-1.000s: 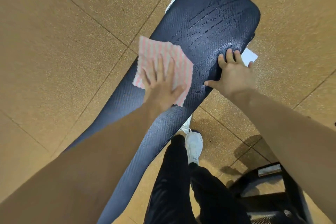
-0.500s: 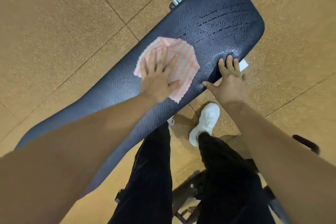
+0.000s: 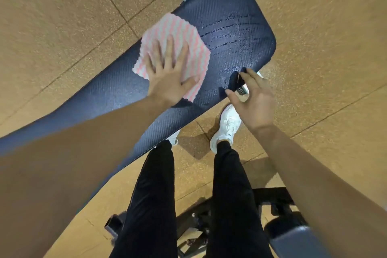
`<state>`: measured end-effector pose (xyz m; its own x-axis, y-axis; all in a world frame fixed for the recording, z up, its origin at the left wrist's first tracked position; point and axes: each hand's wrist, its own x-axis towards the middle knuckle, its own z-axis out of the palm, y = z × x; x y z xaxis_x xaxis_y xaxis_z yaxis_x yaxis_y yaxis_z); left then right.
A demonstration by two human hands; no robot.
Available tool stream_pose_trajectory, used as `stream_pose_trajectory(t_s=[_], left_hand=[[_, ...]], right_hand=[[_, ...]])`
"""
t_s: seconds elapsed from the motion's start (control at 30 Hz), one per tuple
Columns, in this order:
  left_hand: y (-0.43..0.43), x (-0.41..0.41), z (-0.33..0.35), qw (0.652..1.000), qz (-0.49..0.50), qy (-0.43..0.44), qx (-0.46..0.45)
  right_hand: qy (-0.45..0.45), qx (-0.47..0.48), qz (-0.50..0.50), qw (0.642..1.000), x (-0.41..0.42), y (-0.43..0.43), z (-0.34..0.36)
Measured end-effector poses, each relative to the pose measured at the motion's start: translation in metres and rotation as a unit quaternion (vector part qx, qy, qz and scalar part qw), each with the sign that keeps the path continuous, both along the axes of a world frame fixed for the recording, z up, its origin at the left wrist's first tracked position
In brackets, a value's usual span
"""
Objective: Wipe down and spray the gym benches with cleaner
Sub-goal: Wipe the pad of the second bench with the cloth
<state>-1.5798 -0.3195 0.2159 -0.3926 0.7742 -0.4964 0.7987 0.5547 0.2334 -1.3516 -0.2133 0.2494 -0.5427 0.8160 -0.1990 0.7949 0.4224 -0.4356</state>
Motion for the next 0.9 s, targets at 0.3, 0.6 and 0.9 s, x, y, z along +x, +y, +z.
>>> stream_pose_trajectory(t_s=[0.3,0.6,0.9], left_hand=[[-0.001,0.086,0.0,0.989,-0.141,0.005,-0.052],[0.048,0.018,-0.012,0.998,-0.06,0.017,0.014],[0.074,-0.004,-0.012,0.998,0.043,0.039,0.0]], right_hand=[[-0.049,-0.044,0.035,0.997,0.003,0.092,-0.013],[-0.046,-0.051,0.076,0.995,0.003,0.101,-0.016],[-0.063,-0.058,0.078,0.993,0.008,0.107,-0.014]])
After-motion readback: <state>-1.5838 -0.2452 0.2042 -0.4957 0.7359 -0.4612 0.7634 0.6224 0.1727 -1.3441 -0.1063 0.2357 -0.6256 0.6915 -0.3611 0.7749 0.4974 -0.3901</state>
